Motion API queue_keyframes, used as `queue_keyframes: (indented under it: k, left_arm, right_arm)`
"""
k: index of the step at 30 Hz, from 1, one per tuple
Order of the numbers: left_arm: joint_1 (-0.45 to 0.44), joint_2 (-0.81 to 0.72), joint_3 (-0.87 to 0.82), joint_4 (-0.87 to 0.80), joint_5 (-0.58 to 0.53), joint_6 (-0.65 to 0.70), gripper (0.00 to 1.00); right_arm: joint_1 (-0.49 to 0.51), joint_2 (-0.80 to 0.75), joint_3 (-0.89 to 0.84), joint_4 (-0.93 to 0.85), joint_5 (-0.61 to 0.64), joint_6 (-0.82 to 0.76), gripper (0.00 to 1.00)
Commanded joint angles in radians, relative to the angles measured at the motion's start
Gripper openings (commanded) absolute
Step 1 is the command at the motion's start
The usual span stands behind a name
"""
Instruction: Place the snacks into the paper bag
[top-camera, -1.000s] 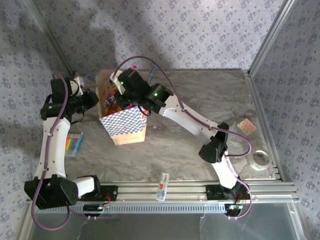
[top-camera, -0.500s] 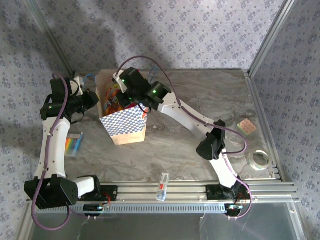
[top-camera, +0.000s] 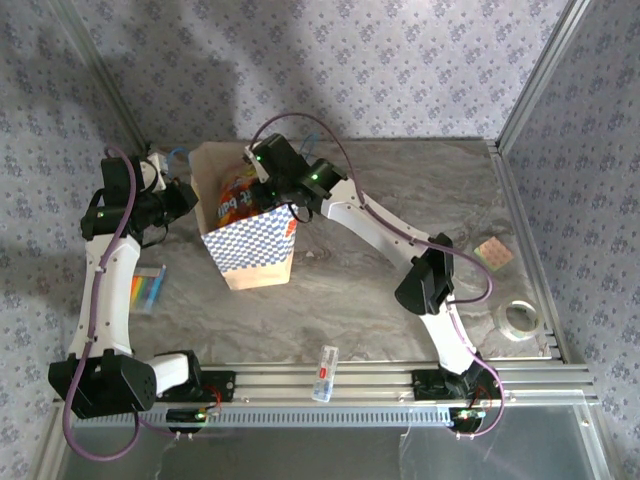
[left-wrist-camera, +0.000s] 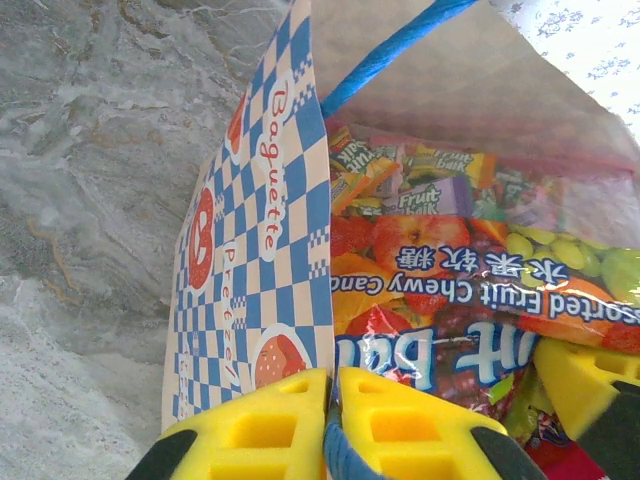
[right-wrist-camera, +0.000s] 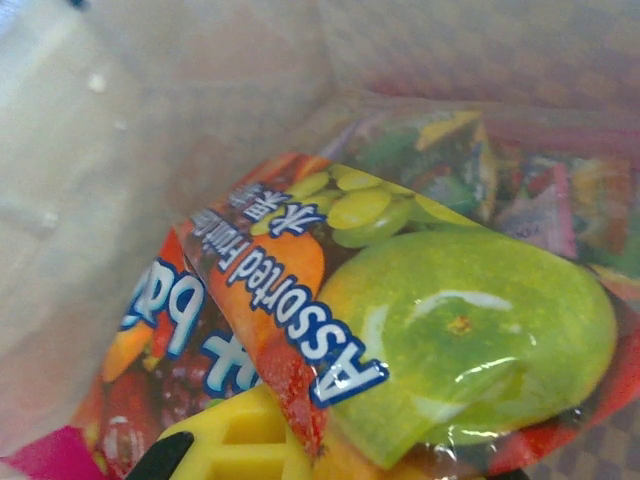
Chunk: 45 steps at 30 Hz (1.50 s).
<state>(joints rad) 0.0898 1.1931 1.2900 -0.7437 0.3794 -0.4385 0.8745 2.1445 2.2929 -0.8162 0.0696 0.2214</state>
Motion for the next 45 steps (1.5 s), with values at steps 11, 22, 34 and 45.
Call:
queue_keyframes:
  k: [11,22,34,45]
  left_arm:
    - [0.006,-0.003,0.046,-0.005,0.038,-0.022,0.11]
    - [-0.012,-0.003,0.081,-0.037,0.061,-0.010,0.18]
    - [-0.070,0.005,0.162,-0.100,-0.010,0.029,0.33]
    - [-0.109,0.041,0.269,-0.195,-0.156,0.084,0.37]
  right_arm:
    - [0.011,-0.145,0.000,-0.179,0.393,0.020,0.38]
    - [0.060,-0.324,-0.073,-0.084,0.443,0.013,0.42]
    - [0.030,-0.460,-0.239,-0.028,0.421,0.030,0.47]
    - [-0.073,-0.400,-0.219,-0.010,0.253,0.091,0.53]
